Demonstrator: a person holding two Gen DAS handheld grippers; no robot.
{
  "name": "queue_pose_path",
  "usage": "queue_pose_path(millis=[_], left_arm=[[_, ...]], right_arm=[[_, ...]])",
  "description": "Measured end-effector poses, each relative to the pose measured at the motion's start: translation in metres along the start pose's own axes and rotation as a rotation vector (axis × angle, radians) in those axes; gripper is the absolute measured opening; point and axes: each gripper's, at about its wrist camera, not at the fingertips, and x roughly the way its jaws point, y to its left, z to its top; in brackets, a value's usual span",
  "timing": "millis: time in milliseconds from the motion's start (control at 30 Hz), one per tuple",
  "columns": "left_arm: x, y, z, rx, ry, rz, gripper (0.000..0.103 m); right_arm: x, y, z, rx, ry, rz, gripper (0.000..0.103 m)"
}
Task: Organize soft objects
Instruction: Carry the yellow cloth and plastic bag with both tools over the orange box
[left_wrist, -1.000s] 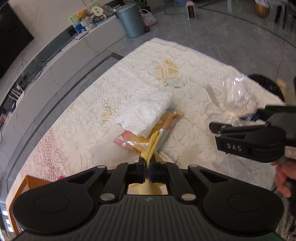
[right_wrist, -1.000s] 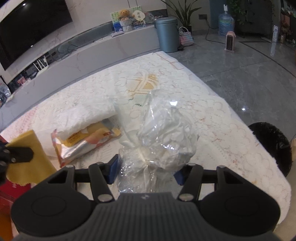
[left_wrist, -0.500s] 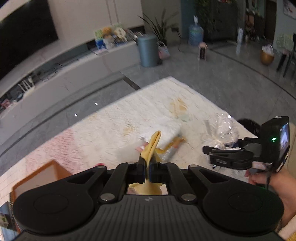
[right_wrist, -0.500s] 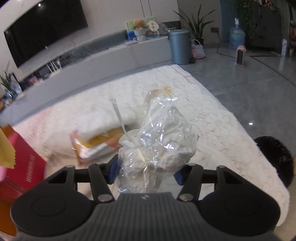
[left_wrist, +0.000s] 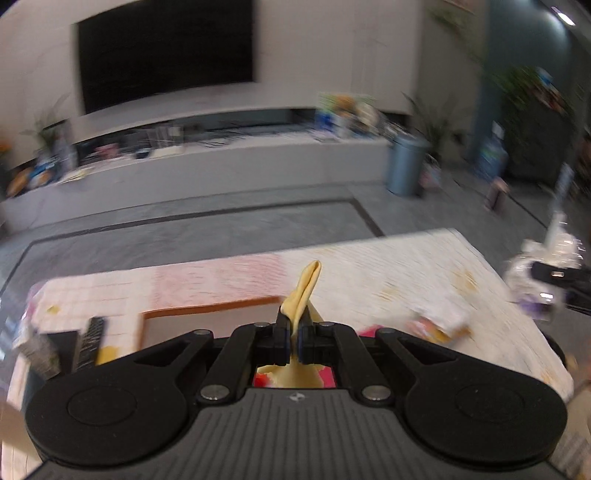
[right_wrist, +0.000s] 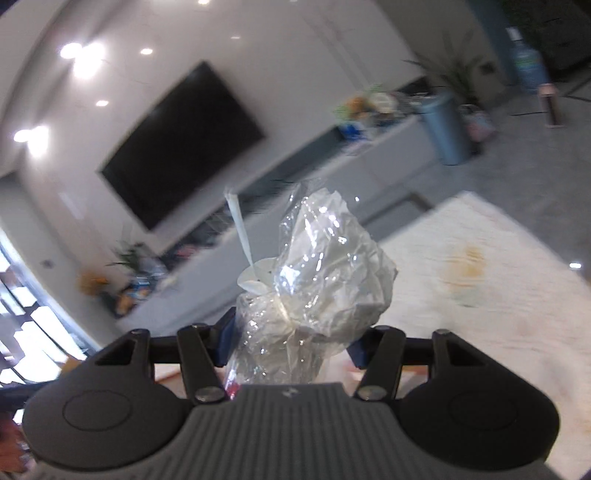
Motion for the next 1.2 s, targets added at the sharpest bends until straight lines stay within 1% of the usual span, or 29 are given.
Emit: queue_pose_path(millis=[67,167,233,300,400,467,533,567,633,700,733,800,833,867,900,967,1000,1033,1100,1133,1167,1200], left_arm=[[0.001,0.022,-0.007,-0.052,-0.009,0.033,0.004],[0.010,0.051,-0.017,-0.132,-0.016,0.064,0.004],[0.021,0.068,-0.022,-0.186,-0.006,0.082,0.004],[0.029,0.086,-0.029,-0.220,0.008,0.098,0.004],[0.040,0.109,-0.039,-0.269,0.015,0.116,0.004],[0.045,0.124,-0.049,-0.318,0.018,0.084,0.004],[0.056,0.132,-0.057,-0.342,0.037,0.042,0.004],[0.063,0.134,-0.060,-0.340,0.050,0.035,0.004],[0.076,0.135,-0.066,-0.314,0.076,0.048,0.004],[0.088,0.135,-0.070,-0.310,0.092,0.070,0.004],[0.093,0.137,-0.073,-0.321,0.102,0.066,0.004],[0.100,0.139,-0.078,-0.342,0.123,0.036,0.004],[0.103,0.138,-0.080,-0.334,0.133,0.035,0.004],[0.105,0.136,-0.082,-0.315,0.138,0.056,0.004],[0.106,0.134,-0.084,-0.294,0.140,0.092,0.005],[0.110,0.132,-0.087,-0.277,0.155,0.164,0.005],[0.112,0.132,-0.088,-0.273,0.164,0.188,0.005],[0.113,0.131,-0.090,-0.269,0.171,0.200,0.006],[0.116,0.131,-0.092,-0.262,0.185,0.197,0.007],[0.117,0.131,-0.093,-0.263,0.190,0.199,0.012],[0.117,0.130,-0.092,-0.266,0.188,0.209,0.022],[0.115,0.129,-0.092,-0.266,0.175,0.218,0.028]], right_arm=[[0.004,0.028,0.003,-0.022,0.005,0.047,0.057],[0.008,0.076,0.006,-0.111,-0.006,0.075,0.057],[0.012,0.107,0.007,-0.163,-0.008,0.103,0.057],[0.020,0.136,0.006,-0.205,-0.007,0.129,0.057],[0.040,0.176,-0.005,-0.284,0.002,0.137,0.057],[0.060,0.198,-0.016,-0.327,0.045,0.145,0.057],[0.082,0.216,-0.030,-0.361,0.106,0.159,0.057],[0.093,0.223,-0.040,-0.380,0.137,0.160,0.057],[0.116,0.238,-0.062,-0.426,0.197,0.153,0.057],[0.140,0.248,-0.087,-0.468,0.258,0.138,0.057],[0.150,0.252,-0.099,-0.487,0.290,0.137,0.057],[0.172,0.257,-0.119,-0.507,0.343,0.131,0.057],[0.180,0.258,-0.127,-0.508,0.360,0.123,0.057],[0.188,0.257,-0.132,-0.506,0.374,0.114,0.057],[0.193,0.255,-0.137,-0.503,0.385,0.108,0.057],[0.202,0.253,-0.143,-0.499,0.408,0.102,0.057],[0.204,0.251,-0.146,-0.497,0.414,0.097,0.057],[0.207,0.250,-0.146,-0.499,0.416,0.092,0.057],[0.208,0.248,-0.148,-0.502,0.417,0.085,0.057],[0.206,0.244,-0.148,-0.500,0.417,0.081,0.057],[0.207,0.242,-0.147,-0.498,0.417,0.075,0.057],[0.207,0.241,-0.147,-0.497,0.417,0.068,0.057]])
